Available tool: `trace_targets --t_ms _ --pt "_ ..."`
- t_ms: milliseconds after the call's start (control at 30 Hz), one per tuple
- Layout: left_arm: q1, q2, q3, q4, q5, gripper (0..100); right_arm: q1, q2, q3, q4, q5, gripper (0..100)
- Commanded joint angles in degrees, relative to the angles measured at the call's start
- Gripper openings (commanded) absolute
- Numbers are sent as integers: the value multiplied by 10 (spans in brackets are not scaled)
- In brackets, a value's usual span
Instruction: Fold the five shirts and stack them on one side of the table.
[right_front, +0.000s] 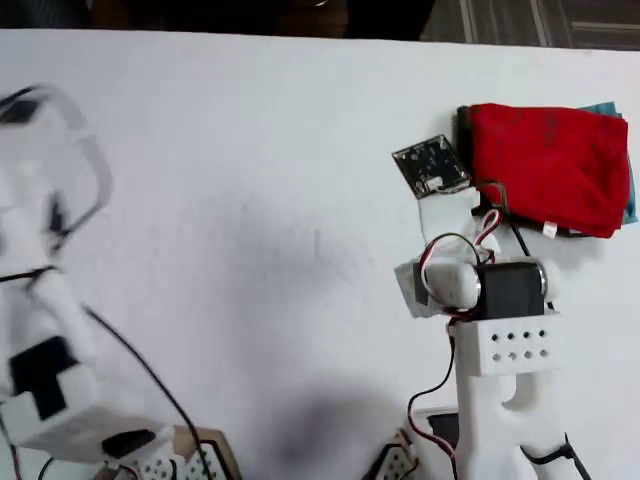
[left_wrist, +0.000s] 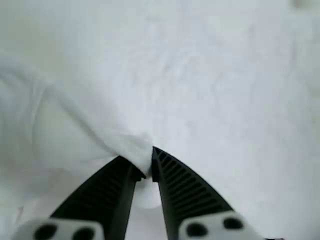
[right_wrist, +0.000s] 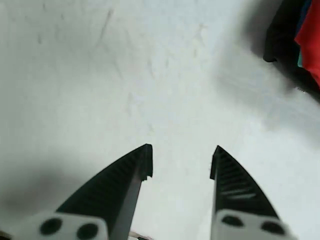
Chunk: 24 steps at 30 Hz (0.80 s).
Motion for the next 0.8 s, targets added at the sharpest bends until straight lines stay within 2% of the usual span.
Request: trace_targets --t_ms 0,133,267,433,500,633,767 --pt "178 -52 -7 -4 46 26 0 -15 -1 -8 0 194" --pt "304 -54 -7 -39 79 26 0 -13 -2 -8 0 194" --pt "365 -54 -7 -86 106 36 0 -10 -2 -8 0 194" --pt "411 -60 -21 -103 115 222 0 -10 -2 -8 0 194" --pt "418 -68 -52 -74 115 247 0 -10 -2 -8 0 194" --pt "413 -101 -133 3 113 220 0 -10 -2 -8 0 194" --pt "332 -142 -151 59 110 221 0 -9 -2 -16 0 197"
